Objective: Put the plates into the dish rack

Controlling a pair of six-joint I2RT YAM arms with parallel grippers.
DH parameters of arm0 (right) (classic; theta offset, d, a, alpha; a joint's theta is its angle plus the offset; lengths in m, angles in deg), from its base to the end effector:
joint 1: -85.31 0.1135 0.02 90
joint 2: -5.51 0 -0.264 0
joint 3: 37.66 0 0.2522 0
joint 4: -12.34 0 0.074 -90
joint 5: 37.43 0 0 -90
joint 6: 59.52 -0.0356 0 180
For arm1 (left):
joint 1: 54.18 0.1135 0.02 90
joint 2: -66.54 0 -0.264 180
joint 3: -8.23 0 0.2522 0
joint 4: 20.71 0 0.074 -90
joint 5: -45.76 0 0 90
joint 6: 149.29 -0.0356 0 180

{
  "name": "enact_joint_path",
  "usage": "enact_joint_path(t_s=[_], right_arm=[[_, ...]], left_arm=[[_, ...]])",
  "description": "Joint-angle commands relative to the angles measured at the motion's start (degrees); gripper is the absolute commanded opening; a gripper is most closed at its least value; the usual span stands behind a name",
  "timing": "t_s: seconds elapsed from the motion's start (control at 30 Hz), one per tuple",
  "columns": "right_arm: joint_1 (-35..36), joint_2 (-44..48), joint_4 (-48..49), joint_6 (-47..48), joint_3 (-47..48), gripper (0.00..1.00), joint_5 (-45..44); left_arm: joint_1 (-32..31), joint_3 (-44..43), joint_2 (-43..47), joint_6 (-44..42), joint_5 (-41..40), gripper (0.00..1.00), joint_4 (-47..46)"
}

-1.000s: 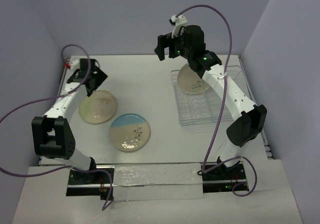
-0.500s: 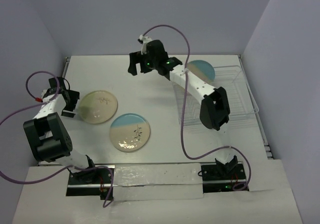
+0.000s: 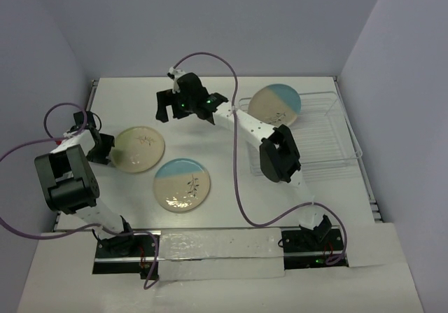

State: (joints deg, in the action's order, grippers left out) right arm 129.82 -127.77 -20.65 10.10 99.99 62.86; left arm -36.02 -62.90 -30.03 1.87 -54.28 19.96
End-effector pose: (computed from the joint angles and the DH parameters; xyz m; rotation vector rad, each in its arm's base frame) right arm 0.3865 0.3888 0.2727 -0.5694 2.1068 0.8595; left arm 0.3041 0.1063 0.1677 -1.7559 2.0397 0.0113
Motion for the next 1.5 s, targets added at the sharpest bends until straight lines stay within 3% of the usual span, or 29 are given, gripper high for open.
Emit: enact_joint_path(t_s=[0.0,0.1,0.27,0.37,0.63,0.8,0.97,1.1,1.47], right_arm=[[0.9,-2.5,1.8,-2.9,2.9,1.00,-2.0],[1.5,-4.1,2.1,-4.5,3.7,1.00,-1.9],[2.4,-7.9,2.3,-7.1,5.1,1.00,-1.6],[2.8,-9.5,2.3,-7.2,5.3,1.00,-2.1],[3.0,-10.2,2.3,-9.2,2.2,0.99,-5.8],[2.7,-11.9,2.1,-13.0,2.7,0.99,-7.9],[2.2,-10.9,2.2,-17.9,0.3,0.99,-14.7],[1.9,-8.6,2.8,-21.4,-3.0,0.99,-21.5],[-1.0,-0.8,5.5,-26.9,-16.4,1.00,-27.5]], left_arm=[[0.1,0.2,-1.6,-0.5,0.6,0.67,-1.8],[-0.2,0.0,-4.0,-1.5,3.4,0.62,-2.2],[-2.8,-1.8,-6.6,-2.3,0.8,0.52,-1.0],[-5.1,-4.4,-7.8,-1.5,-2.9,0.37,1.1],[-9.8,-11.0,-14.3,-3.1,-4.6,0.36,4.4],[-10.6,-12.1,-15.5,-4.6,-4.8,0.27,4.6],[-11.9,-12.7,-16.4,-5.7,-5.3,0.00,5.1],[-13.8,-13.4,-17.5,-7.5,-5.3,0.00,4.8],[-23.4,-12.2,-15.5,-11.6,-5.1,0.00,2.8]])
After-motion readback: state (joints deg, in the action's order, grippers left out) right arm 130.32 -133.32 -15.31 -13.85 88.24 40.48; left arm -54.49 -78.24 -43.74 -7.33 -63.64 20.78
